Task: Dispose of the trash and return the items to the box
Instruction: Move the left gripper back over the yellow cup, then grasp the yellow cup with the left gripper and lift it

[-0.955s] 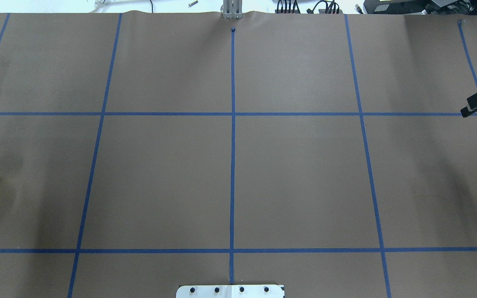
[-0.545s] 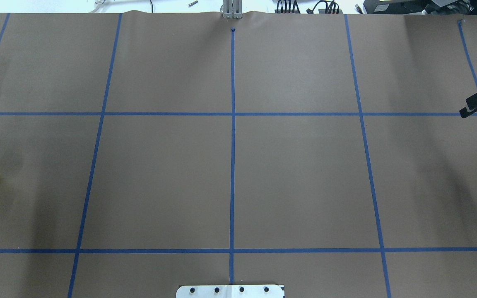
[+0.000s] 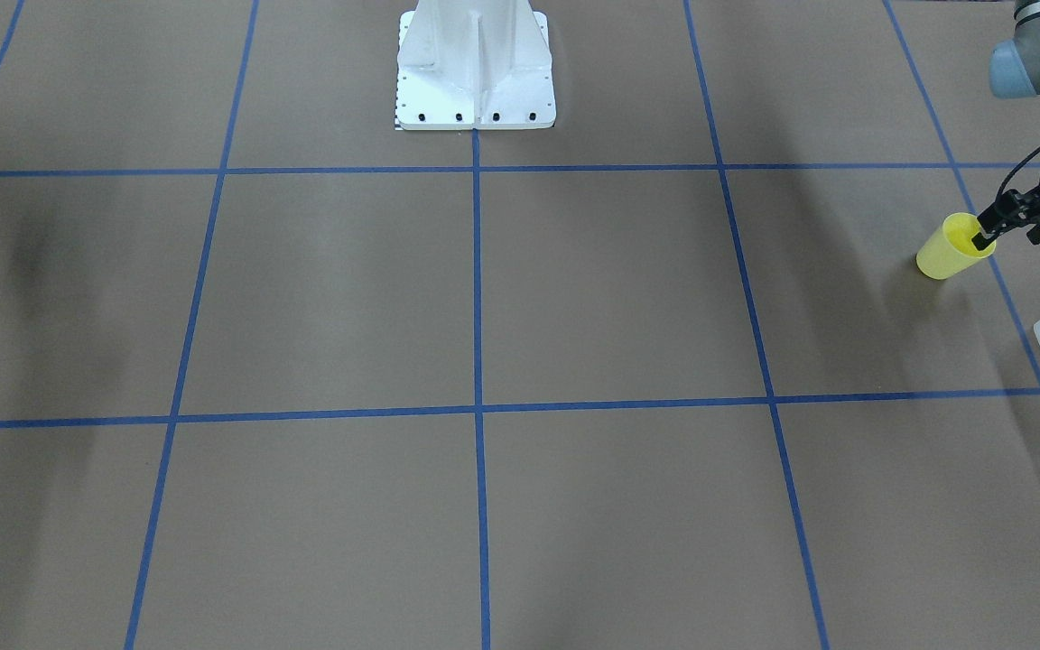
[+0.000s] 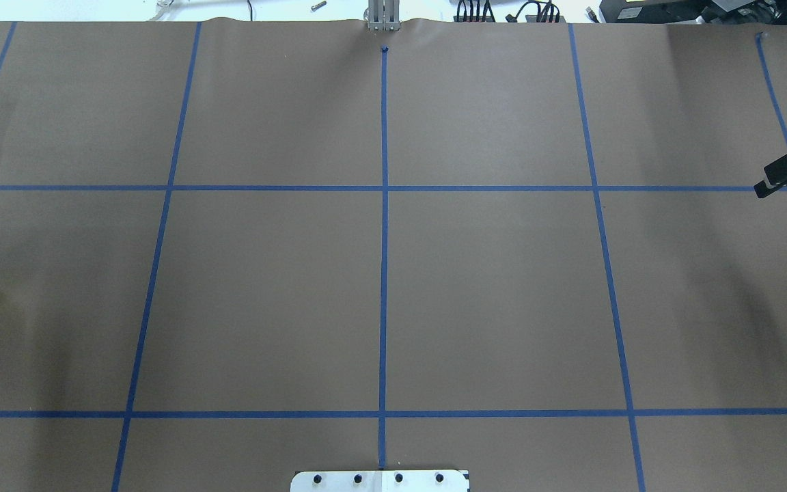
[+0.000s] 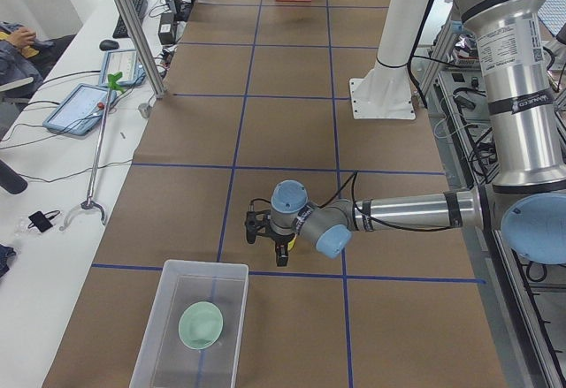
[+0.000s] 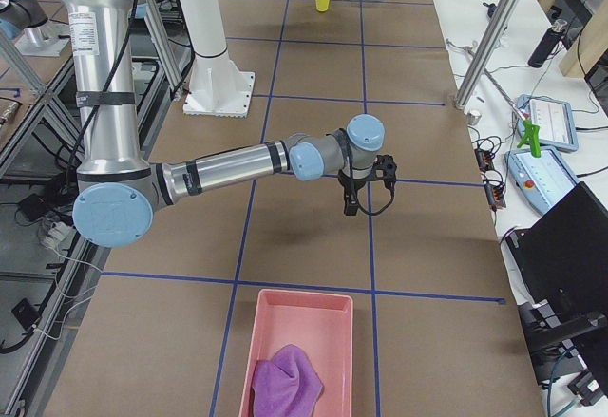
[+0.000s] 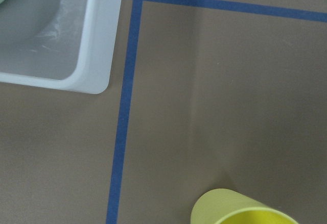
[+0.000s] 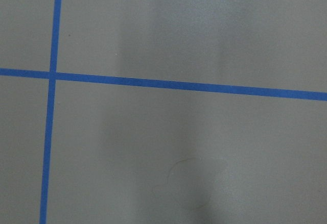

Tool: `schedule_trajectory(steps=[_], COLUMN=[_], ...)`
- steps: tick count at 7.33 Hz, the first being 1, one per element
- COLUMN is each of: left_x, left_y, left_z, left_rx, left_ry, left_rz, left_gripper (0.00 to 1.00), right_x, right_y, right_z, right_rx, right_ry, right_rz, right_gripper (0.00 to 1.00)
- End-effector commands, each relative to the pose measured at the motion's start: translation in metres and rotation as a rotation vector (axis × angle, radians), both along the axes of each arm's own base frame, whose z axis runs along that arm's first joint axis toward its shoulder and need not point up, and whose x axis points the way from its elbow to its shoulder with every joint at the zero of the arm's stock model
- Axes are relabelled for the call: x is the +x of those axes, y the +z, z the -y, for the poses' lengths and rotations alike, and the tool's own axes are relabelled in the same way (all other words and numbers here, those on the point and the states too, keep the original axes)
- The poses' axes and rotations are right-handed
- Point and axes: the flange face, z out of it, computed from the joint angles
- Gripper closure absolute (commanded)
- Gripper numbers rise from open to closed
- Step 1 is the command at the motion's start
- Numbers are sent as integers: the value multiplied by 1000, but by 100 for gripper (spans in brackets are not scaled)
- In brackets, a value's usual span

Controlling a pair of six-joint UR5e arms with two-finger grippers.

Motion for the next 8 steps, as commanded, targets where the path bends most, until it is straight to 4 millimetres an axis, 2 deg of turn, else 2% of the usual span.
schedule_trajectory(steps=[1,2,3,4,5,8], left_x=[5,7,9,13,13,18], left_y=[2,2,2,1,0,-7], left_z=[-2,-2,-3,-3,-3,4], left_rx=[-1,-2,-14,-26,-23,-14], left_ry=[11,16,8,5,5,12], left_rz=[-1,-1,-3,-6,-8,-22], left_gripper=[11,23,41,67,100,100], right_x=[-3,-3,-3,-3,-4,-5], right_y=[0,0,0,0,1,1], right_z=[-1,-1,-1,-1,-1,-1], right_rx=[0,-1,0,0,-1,-1], right_ry=[-5,-4,-7,-7,-8,-10], right_rz=[0,0,0,0,0,0], right_gripper=[0,0,0,0,0,0])
